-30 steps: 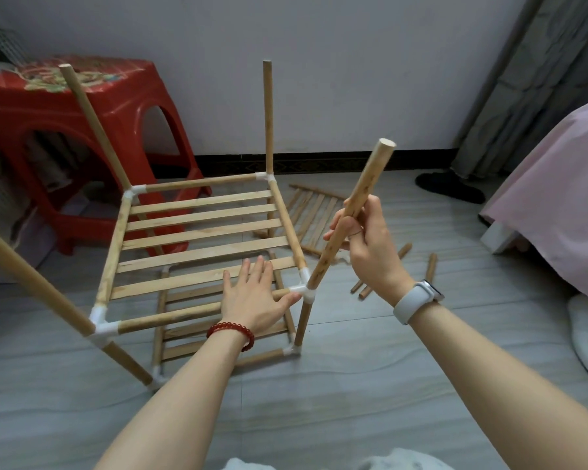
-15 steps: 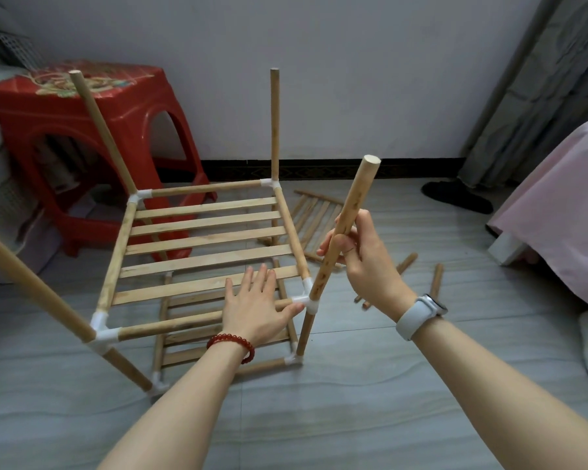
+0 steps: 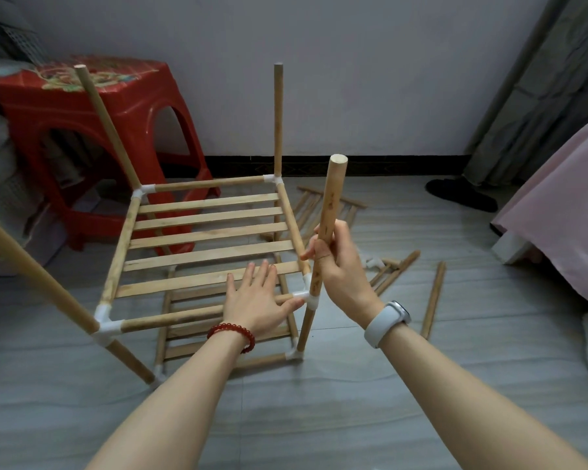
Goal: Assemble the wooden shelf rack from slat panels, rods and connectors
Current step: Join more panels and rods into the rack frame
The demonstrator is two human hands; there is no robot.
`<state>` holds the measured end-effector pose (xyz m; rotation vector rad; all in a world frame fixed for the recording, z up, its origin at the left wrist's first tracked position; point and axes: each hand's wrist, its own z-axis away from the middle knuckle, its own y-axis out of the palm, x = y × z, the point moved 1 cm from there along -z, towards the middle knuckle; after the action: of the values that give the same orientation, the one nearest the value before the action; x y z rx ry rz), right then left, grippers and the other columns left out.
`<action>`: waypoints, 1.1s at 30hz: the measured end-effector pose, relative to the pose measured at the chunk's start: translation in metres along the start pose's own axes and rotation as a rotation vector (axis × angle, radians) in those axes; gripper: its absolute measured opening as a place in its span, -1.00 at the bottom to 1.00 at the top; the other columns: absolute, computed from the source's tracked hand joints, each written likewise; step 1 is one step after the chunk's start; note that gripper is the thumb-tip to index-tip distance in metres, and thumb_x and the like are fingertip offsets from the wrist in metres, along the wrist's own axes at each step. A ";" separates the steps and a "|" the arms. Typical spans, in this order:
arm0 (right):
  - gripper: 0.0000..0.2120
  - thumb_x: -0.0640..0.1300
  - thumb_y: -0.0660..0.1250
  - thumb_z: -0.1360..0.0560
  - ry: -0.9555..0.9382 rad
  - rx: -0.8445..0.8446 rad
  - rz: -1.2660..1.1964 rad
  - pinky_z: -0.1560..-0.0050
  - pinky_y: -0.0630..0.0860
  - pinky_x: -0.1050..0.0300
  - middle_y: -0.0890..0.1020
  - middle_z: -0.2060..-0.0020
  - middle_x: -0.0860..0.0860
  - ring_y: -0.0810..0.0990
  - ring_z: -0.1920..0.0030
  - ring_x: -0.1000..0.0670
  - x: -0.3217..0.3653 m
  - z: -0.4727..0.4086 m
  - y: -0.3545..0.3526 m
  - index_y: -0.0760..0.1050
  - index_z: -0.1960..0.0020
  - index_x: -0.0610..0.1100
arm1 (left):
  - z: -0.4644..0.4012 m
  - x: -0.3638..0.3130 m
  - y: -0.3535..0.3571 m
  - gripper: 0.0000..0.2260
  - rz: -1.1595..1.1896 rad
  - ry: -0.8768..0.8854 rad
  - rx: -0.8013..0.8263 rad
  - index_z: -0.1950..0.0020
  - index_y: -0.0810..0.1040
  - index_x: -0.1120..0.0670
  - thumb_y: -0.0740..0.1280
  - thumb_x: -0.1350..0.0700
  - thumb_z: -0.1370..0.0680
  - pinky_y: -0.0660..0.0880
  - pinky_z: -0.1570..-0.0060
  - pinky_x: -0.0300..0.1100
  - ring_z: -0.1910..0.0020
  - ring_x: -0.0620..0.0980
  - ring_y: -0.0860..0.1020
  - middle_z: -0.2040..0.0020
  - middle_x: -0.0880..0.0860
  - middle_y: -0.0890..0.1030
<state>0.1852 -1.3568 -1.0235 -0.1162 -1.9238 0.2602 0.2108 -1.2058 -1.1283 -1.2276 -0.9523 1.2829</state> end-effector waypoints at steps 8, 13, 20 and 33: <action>-0.71 -0.10 0.25 -0.57 -0.007 -0.324 -0.191 0.46 0.38 0.25 0.39 0.53 0.15 0.35 0.50 0.13 0.020 -0.038 0.009 0.34 0.32 -0.01 | -0.008 -0.006 0.000 -0.16 -0.012 -0.014 -0.025 -0.56 -0.09 0.01 -0.13 -0.48 -0.43 -0.20 -0.44 0.22 -0.53 0.05 -0.17 -0.57 0.01 -0.13; -0.57 -0.21 0.23 -0.56 0.042 -0.429 -0.265 0.51 0.28 0.22 0.31 0.61 0.13 0.27 0.56 0.12 0.014 -0.047 0.014 0.25 0.46 -0.05 | -0.011 0.000 0.002 -0.13 -0.011 0.006 -0.022 -0.56 -0.09 0.01 -0.17 -0.50 -0.41 -0.23 -0.42 0.22 -0.53 0.05 -0.18 -0.57 -0.01 -0.13; -0.52 -0.28 0.19 -0.47 0.083 -0.093 -0.411 0.57 0.24 0.31 0.32 0.64 0.13 0.24 0.62 0.15 0.008 -0.049 0.003 0.33 0.59 0.04 | -0.010 0.001 0.003 -0.14 -0.003 0.011 0.020 -0.56 -0.10 0.01 -0.16 -0.50 -0.41 -0.23 -0.41 0.21 -0.53 0.05 -0.17 -0.57 0.00 -0.13; -0.87 0.11 0.22 -0.53 0.150 0.153 0.079 0.05 0.48 0.30 0.57 0.03 0.11 0.56 0.00 0.17 -0.010 -0.018 -0.052 0.41 -0.03 0.09 | 0.048 -0.054 -0.063 -0.68 -0.128 0.086 -0.076 -0.11 0.50 0.04 0.14 -0.15 -0.57 0.44 -0.09 -0.03 -0.05 0.05 0.51 -0.09 0.05 0.55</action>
<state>0.2079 -1.4073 -1.0144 -0.1072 -1.7467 0.4382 0.1683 -1.2459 -1.0528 -1.2497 -1.0085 1.0946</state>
